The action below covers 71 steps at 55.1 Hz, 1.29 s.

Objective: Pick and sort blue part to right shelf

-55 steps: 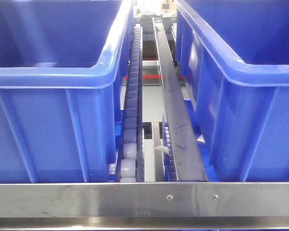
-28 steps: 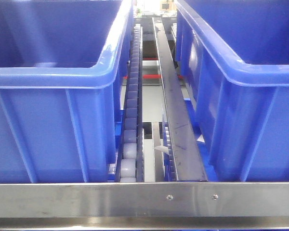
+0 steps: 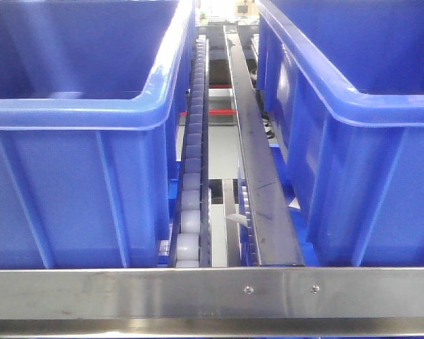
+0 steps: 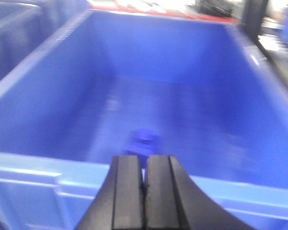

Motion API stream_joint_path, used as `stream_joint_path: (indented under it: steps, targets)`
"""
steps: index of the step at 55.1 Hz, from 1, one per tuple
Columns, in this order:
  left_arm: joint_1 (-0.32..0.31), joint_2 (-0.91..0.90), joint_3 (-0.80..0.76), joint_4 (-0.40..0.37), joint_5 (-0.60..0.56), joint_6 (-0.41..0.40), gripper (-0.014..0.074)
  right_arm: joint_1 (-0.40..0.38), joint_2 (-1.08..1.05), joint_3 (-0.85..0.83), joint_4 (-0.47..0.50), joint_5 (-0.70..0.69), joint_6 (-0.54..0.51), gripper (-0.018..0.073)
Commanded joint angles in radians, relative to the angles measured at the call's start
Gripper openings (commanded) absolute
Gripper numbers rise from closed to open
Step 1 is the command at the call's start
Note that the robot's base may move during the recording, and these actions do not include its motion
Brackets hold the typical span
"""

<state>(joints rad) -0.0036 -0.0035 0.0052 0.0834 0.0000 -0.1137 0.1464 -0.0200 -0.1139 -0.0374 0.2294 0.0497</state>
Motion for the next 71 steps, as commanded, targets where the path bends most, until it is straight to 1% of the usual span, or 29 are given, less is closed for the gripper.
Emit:
stream_joint_path:
  steps: [1, 6, 10, 15, 22, 71]
  targets:
    - [0.004, -0.026, 0.03, -0.007, -0.088, 0.0, 0.0136, -0.008, 0.017, 0.032, 0.029, -0.197, -0.025, 0.0058]
    - [0.004, -0.026, 0.03, -0.007, -0.088, 0.0, 0.0136, -0.008, 0.016, 0.093, 0.037, -0.27, -0.025, 0.0058]
    - [0.004, -0.026, 0.03, -0.007, -0.088, 0.0, 0.0136, -0.01, 0.0, 0.138, 0.072, -0.332, -0.025, 0.0058]
    - [0.004, -0.026, 0.03, -0.007, -0.088, 0.0, 0.0136, -0.035, -0.008, 0.136, 0.111, -0.31, -0.025, 0.0058]
    - [0.004, -0.026, 0.03, -0.007, -0.088, 0.0, 0.0136, -0.074, -0.008, 0.136, 0.119, -0.307, -0.024, 0.0058]
    - [0.004, -0.026, 0.03, -0.007, -0.088, 0.0, 0.0136, -0.073, -0.008, 0.136, 0.116, -0.307, -0.024, 0.0058]
